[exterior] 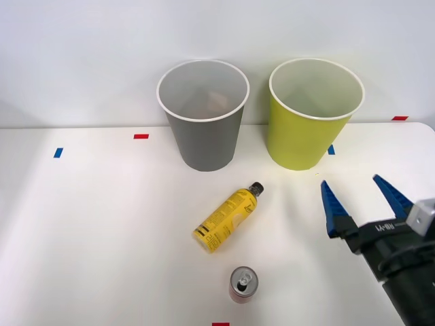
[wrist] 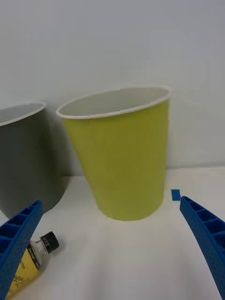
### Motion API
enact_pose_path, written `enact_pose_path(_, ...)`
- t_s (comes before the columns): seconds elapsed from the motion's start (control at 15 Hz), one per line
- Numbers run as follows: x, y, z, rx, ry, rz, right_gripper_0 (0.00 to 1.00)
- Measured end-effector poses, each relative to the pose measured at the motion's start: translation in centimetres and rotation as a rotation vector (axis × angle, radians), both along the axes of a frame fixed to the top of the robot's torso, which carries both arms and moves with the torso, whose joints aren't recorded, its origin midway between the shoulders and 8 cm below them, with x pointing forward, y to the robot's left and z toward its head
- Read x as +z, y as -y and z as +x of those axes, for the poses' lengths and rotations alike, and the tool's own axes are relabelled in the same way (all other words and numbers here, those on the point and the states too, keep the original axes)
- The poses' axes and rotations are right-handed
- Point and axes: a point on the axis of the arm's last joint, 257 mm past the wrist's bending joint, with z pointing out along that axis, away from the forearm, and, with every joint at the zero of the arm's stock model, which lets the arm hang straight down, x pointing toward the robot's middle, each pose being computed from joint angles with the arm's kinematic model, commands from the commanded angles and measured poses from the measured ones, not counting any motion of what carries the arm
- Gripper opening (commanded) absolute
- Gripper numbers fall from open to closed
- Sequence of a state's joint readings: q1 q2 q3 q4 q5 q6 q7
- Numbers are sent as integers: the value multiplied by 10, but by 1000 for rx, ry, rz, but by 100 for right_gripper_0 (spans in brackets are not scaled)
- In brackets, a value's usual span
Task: Put cans in the gray bin, plastic bottles in the light green bin
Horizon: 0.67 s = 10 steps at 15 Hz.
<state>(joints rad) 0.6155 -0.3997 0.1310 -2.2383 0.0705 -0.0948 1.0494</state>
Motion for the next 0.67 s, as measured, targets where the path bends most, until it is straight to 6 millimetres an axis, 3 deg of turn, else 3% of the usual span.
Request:
enact_pose_path(0.27, -31, 24, -24, -114, -78, 69, 100)
enact_pose_path(0.4, -45, 27, -36, -143, -116, 89, 100)
enact_pose_path(0.67, -54, 26, -43, -152, -141, 98, 100)
